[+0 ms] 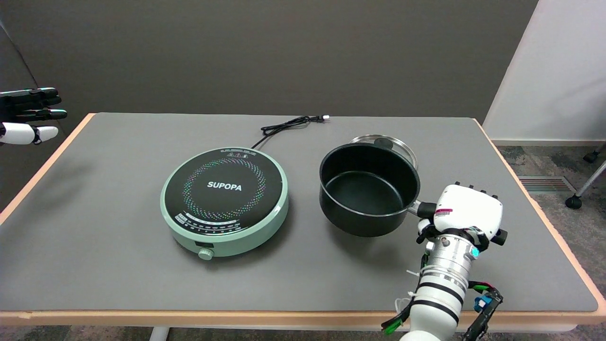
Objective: Place the pot onto the table.
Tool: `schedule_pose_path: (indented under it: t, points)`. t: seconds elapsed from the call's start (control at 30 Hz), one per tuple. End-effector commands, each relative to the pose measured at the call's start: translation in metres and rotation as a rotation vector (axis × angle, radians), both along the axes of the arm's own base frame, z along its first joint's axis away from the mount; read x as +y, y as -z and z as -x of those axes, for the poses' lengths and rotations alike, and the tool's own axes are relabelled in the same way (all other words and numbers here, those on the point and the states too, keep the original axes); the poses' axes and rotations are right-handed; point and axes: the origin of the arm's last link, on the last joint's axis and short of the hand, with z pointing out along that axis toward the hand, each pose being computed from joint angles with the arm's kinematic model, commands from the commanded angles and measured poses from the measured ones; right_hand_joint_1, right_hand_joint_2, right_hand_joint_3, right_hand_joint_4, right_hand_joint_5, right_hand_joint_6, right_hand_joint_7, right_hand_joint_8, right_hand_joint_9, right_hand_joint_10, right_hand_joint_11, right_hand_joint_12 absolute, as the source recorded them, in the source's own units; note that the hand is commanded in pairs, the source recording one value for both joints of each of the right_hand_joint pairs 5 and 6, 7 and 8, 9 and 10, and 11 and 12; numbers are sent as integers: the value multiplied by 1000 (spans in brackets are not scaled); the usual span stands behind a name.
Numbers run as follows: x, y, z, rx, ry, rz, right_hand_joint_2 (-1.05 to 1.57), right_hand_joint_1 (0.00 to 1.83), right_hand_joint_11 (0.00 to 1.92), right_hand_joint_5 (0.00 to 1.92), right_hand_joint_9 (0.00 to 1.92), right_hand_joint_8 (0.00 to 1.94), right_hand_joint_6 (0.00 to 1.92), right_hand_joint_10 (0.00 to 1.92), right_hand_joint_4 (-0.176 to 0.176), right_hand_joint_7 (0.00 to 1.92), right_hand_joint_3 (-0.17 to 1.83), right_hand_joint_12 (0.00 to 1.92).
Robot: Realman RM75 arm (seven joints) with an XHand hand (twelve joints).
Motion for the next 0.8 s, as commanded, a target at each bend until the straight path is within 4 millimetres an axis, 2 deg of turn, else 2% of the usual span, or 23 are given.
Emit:
schedule_pose_path:
  t: [0.03, 0.43, 0.8]
  points:
    - [13, 1, 15, 18, 56, 35, 1158, 978, 1920, 1920, 1920, 1920, 1920, 1920, -43, 1920, 901, 1920]
    - [21, -7, 26, 50, 43, 66, 1133, 976, 1920, 1920, 1920, 1920, 1920, 1920, -40, 1920, 960, 1920]
    - [14, -12, 34, 39, 38, 69, 1102, 971, 1920, 1920, 1920, 1920, 1920, 1920, -36, 1920, 1005, 1920]
